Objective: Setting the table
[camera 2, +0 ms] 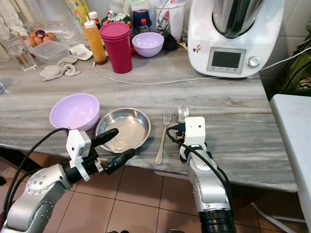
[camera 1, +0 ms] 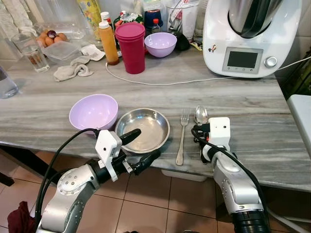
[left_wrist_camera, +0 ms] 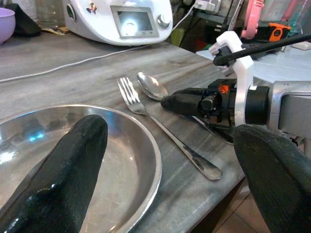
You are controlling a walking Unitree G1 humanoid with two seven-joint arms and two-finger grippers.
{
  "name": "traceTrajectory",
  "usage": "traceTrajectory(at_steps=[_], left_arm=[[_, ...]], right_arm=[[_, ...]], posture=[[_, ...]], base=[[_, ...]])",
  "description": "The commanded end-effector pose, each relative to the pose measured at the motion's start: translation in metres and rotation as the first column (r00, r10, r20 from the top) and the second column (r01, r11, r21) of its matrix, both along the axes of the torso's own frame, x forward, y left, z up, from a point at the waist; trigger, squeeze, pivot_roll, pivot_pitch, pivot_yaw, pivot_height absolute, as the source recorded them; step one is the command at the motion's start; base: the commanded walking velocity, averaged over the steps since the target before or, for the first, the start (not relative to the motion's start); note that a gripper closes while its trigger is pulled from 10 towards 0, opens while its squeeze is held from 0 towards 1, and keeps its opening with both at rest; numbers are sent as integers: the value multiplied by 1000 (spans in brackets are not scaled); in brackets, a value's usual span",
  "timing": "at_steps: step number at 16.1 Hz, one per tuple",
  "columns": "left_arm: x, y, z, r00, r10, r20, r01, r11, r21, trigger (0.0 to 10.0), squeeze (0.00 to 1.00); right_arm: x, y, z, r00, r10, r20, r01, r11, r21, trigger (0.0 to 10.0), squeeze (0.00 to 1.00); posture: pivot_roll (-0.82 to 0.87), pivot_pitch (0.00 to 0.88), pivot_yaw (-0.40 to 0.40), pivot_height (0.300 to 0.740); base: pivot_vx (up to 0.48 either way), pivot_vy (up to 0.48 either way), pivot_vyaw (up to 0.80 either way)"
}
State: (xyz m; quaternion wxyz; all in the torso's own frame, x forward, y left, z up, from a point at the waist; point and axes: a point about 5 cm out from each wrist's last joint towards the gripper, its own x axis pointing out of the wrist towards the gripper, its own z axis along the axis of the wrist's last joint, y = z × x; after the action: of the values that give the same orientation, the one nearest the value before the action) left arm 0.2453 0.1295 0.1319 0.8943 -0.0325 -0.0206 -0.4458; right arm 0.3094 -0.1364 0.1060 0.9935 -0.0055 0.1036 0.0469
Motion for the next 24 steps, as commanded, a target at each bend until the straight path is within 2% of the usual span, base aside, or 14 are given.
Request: traceTrajectory(at_steps=[1, 7, 12, 17, 24], left_arm=[[-3, -1, 1, 1000, -14, 1, 14, 1000, 14, 10000, 0], [-4, -1, 1, 1000, -11, -2, 11, 1000, 17, 10000, 0], [-4, 0, 1, 1000, -12, -2, 12, 1000, 21, 10000, 0], [-2, 0, 2, 1000, -18, -3, 18, 1000, 23, 10000, 0], [0, -1, 2, 1000, -27, -3, 27, 999, 27, 10000, 0]], right_arm=[[-7, -4, -19, 994, -16, -104, 17, 1000, 5, 0, 0], [-11, -6, -26, 987, -27, -159, 33, 999, 33, 0, 0], [-15, 0, -25, 984, -14, -175, 25, 998, 62, 0, 0], [-21, -3, -23, 981, -62, -186, 84, 990, 112, 0, 0], [-20, -5, -19, 977, -107, -183, 136, 979, 150, 0, 0]], posture=[[-194, 120, 48, 740], [-191, 125, 47, 740], [-189, 126, 51, 740], [-192, 127, 64, 740], [-193, 124, 73, 740]], base=[[0, 0, 0], [0, 0, 0], [0, 0, 0], [0, 0, 0], [0, 0, 0]])
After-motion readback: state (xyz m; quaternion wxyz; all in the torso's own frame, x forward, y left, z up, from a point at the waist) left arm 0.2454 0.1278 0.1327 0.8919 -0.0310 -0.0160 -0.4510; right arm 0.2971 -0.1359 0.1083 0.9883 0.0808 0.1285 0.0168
